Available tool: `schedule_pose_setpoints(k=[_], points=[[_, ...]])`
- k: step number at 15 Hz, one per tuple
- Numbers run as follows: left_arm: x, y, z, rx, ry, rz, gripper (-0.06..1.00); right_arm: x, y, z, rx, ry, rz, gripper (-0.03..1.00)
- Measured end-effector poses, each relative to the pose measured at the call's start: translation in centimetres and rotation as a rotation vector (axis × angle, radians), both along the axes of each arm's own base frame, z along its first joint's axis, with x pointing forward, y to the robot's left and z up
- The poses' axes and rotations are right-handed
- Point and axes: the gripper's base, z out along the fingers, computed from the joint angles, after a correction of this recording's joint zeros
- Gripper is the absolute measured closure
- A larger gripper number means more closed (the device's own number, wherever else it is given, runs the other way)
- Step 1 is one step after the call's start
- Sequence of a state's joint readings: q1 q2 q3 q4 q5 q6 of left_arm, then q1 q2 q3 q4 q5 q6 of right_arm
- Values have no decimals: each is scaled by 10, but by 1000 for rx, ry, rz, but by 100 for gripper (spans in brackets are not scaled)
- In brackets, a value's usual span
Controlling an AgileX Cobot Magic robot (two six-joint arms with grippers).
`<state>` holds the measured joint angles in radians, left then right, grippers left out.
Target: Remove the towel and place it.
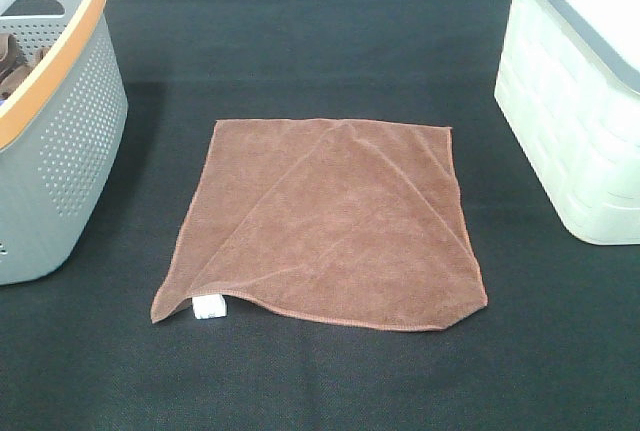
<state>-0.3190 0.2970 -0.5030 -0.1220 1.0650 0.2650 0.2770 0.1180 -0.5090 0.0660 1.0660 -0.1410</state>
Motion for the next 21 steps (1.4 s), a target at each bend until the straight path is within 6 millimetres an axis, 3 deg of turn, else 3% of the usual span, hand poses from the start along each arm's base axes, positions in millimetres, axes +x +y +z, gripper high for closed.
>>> schedule_pose_setpoints(k=[3, 7, 21], points=[[-16, 10, 4, -28, -129, 197, 20, -5, -2, -1, 10, -38, -131, 35], [-42, 13, 5, -57, -295, 235, 20, -16, -2, -1, 22, -116, -242, 35], [-42, 12, 5, -51, -300, 280, 20, -17, -1, -1, 30, -119, -241, 35]])
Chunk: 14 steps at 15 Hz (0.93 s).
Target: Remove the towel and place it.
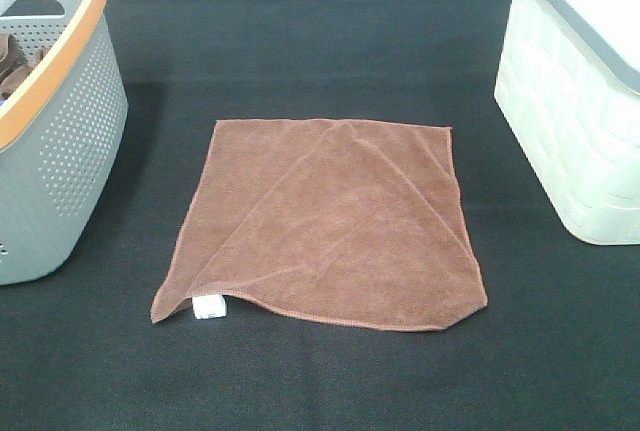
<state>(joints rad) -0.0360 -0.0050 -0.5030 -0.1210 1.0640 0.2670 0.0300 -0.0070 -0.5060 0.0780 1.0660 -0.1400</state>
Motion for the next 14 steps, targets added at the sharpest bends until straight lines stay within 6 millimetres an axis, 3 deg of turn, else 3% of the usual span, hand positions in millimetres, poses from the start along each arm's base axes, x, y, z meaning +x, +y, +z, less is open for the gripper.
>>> schedule_pose_setpoints(k=[14], points=[[0, 0, 0, 0, 0, 0, 20, 0, 0, 0, 0, 0, -4, 35]])
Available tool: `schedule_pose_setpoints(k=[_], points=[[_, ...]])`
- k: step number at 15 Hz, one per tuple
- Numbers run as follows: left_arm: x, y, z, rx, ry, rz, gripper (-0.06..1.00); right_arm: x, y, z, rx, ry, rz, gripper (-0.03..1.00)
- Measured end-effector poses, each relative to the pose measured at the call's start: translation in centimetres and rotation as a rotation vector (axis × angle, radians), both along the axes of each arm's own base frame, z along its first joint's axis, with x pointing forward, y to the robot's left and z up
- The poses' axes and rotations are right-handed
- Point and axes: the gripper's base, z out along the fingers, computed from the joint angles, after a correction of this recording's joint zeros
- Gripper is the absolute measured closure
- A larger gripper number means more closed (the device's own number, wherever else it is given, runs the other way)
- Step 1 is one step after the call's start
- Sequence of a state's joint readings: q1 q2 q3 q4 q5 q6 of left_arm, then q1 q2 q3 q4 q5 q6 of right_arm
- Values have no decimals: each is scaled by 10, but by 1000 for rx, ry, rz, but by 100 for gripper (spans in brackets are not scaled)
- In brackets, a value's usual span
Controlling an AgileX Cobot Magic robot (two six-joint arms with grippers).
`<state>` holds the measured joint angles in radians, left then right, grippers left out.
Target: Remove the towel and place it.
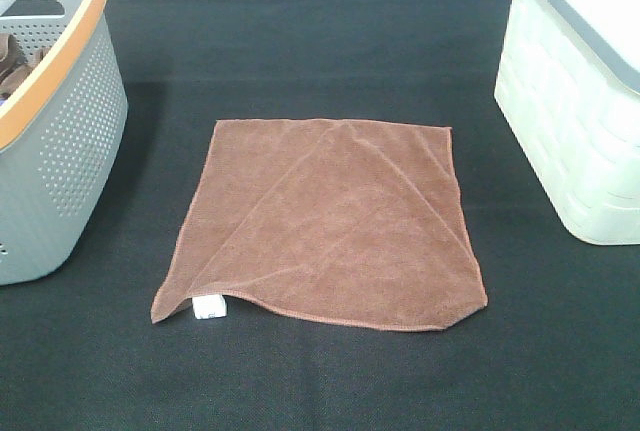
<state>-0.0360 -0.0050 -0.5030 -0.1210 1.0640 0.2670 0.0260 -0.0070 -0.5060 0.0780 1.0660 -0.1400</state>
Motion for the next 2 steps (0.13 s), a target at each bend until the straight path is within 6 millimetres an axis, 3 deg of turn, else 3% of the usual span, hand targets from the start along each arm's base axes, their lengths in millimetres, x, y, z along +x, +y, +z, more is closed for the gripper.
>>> schedule_pose_setpoints(k=[2], points=[[0, 0, 0, 0, 0, 0, 20, 0, 0, 0, 1, 0, 1, 35]])
